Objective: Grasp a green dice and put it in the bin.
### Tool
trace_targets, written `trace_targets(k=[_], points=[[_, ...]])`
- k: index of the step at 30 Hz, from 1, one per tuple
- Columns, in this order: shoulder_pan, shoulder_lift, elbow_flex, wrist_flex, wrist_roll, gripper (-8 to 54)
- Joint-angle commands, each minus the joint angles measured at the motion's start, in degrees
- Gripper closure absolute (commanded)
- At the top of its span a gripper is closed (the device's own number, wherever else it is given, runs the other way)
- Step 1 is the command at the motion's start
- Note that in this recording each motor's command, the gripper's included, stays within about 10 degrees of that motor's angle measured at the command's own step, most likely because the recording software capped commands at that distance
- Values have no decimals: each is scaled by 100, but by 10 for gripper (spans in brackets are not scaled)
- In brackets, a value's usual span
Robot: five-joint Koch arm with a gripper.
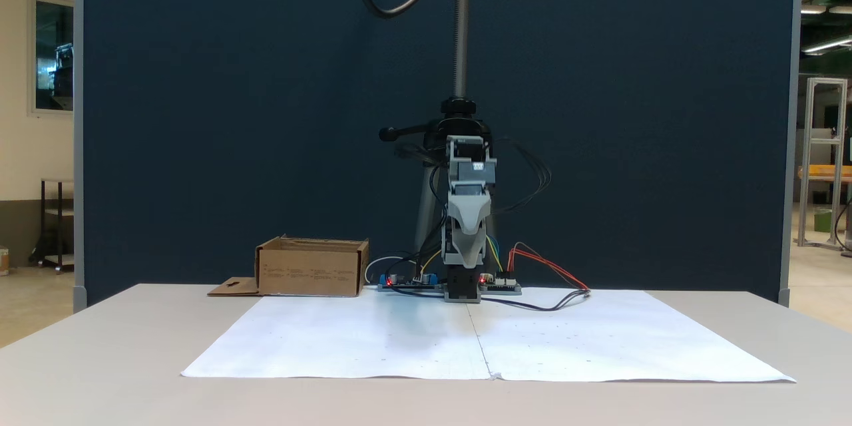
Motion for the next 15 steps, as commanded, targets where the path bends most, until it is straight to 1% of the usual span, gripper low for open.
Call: trace_targets(k=[1,15], points=[[70,299,-44,-965,-26,18],[132,1099,1564,-3733,0,19]])
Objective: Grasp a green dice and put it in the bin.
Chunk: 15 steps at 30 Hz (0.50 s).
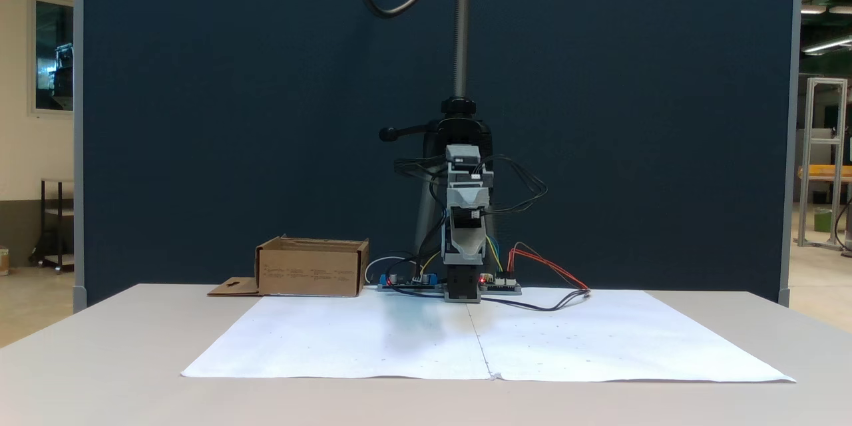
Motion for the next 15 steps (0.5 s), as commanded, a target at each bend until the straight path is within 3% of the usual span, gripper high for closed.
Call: trace_targets(k=[1,15], points=[[88,255,0,-965,0,19],[70,492,1828,-3048,-246,24]])
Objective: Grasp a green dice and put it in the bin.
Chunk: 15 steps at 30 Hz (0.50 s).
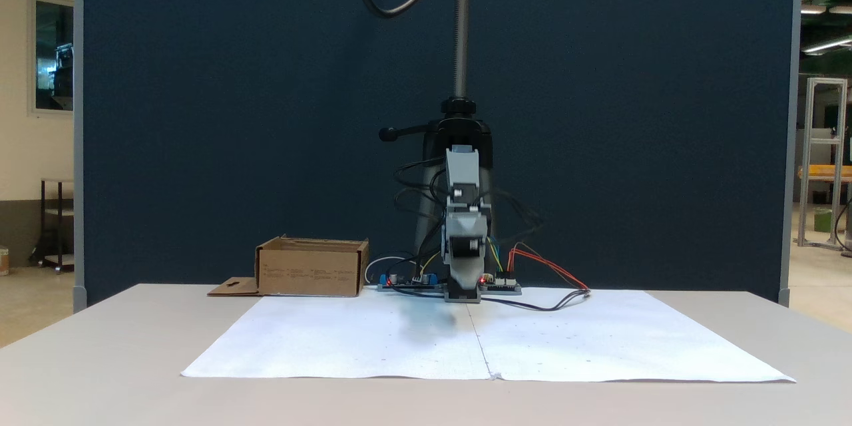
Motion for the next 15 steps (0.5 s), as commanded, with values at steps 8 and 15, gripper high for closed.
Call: trace_targets(k=[8,15], points=[[53,571,1283,-1879,-721,24],[53,615,2083,-2802,-888,23]])
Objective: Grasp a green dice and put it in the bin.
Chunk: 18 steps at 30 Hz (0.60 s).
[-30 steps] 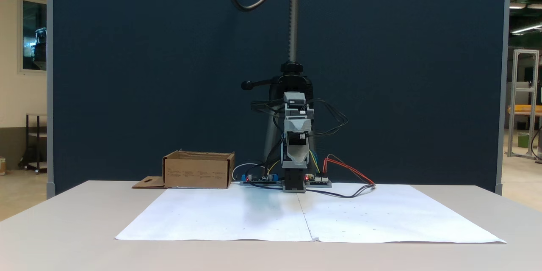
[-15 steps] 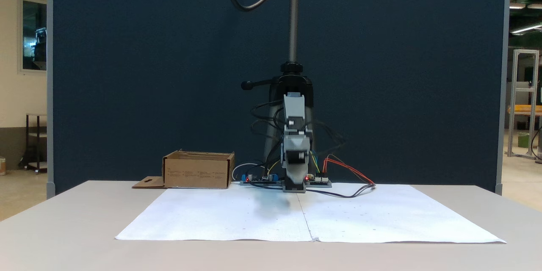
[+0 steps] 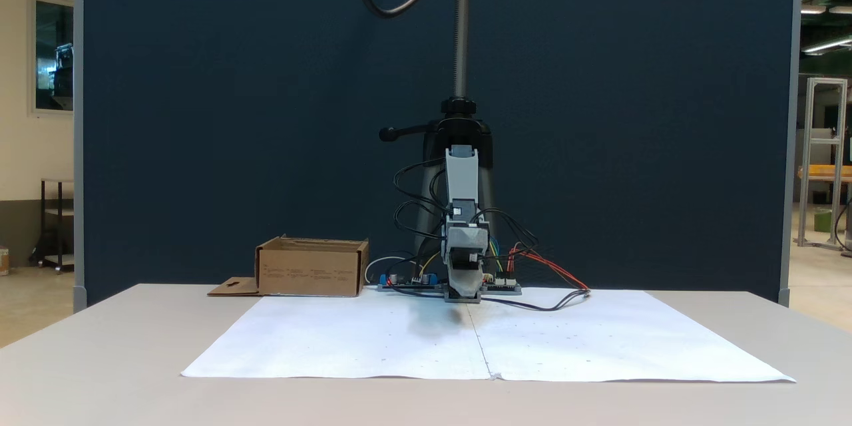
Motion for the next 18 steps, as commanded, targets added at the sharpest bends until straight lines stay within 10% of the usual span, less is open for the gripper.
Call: trace_targets(k=[1,18], points=[[97,571,492,-974,-431,23],[114,633,1220,-2714,-738,4]])
